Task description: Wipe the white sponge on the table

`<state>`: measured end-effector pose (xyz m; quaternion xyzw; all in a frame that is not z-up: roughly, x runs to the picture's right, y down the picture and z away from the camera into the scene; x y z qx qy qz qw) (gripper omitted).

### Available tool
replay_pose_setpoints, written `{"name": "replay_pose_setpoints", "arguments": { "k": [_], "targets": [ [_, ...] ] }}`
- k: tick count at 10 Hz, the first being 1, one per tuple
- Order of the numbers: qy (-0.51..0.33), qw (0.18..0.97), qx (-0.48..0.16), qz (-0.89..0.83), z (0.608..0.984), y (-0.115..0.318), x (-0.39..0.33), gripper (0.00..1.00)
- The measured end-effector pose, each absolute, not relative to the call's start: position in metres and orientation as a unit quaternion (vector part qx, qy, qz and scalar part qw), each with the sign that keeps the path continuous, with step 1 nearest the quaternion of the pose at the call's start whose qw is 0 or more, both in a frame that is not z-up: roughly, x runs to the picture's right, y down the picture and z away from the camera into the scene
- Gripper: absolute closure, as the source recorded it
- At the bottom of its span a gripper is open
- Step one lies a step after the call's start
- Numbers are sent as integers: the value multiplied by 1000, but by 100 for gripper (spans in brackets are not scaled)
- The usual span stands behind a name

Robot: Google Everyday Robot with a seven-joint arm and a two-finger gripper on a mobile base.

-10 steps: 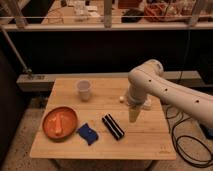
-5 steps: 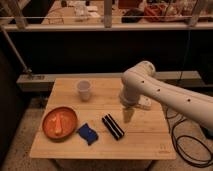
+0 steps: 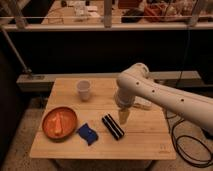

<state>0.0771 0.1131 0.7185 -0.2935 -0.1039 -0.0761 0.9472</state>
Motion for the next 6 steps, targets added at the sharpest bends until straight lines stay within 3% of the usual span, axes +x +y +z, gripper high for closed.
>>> {"name": "replay_pose_setpoints", "arguments": {
  "k": [6],
  "targets": [
    [-128,939,-298,-113,727,127,50,20]
  ]
}}
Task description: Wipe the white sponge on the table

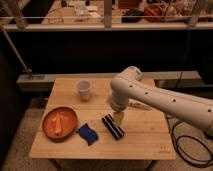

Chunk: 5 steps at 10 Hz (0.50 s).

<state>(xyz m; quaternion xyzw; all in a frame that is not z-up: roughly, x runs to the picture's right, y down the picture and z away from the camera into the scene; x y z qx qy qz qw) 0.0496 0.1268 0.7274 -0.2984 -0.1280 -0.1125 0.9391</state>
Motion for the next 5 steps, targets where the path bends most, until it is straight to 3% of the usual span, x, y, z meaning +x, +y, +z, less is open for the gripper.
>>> {"name": "replay_pose_setpoints", "arguments": {
  "k": [5],
  "targets": [
    [-147,927,-305,-159,734,141,27,20]
  ]
}}
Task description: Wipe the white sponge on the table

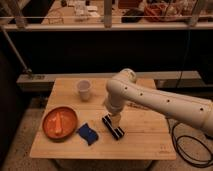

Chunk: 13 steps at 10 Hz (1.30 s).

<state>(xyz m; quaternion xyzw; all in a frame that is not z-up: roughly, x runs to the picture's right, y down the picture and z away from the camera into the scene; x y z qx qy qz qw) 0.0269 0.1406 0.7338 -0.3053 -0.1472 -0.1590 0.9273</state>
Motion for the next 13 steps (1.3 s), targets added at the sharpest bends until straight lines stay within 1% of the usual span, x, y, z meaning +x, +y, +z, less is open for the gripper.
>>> {"name": "replay_pose_setpoints", "arguments": {
  "k": [13],
  "targets": [
    [-192,893,-315,-259,741,169,-21,20]
  ]
}}
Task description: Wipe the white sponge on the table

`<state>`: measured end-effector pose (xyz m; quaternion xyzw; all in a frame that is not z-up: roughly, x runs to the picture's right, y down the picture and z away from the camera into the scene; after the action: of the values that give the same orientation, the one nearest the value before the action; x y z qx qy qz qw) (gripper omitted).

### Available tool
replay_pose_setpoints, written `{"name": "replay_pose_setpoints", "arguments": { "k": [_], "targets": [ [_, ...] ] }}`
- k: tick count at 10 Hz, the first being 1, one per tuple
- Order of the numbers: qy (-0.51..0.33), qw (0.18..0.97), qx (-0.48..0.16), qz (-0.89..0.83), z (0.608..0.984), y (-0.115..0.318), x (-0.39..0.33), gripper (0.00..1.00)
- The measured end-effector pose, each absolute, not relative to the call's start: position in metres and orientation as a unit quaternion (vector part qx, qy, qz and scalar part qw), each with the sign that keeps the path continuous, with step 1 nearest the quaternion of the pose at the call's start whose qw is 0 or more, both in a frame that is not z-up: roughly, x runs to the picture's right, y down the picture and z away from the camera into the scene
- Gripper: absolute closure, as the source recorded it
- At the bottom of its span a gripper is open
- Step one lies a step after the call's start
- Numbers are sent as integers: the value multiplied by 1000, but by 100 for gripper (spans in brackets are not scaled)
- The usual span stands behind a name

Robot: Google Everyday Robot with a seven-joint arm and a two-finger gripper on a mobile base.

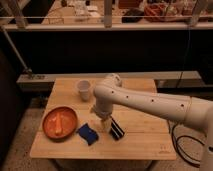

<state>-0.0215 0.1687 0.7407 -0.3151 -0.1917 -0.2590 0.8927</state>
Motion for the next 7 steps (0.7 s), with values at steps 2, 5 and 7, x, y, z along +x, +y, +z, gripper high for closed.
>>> {"name": "replay_pose_setpoints", "arguments": {
  "k": [2,5,7],
  "targets": [
    [-197,885,-315,-281,743,175,-31,20],
    [-203,877,-316,-300,744,182,-41,20],
    [-204,870,-317,-316,747,188,-42,20]
  ]
}}
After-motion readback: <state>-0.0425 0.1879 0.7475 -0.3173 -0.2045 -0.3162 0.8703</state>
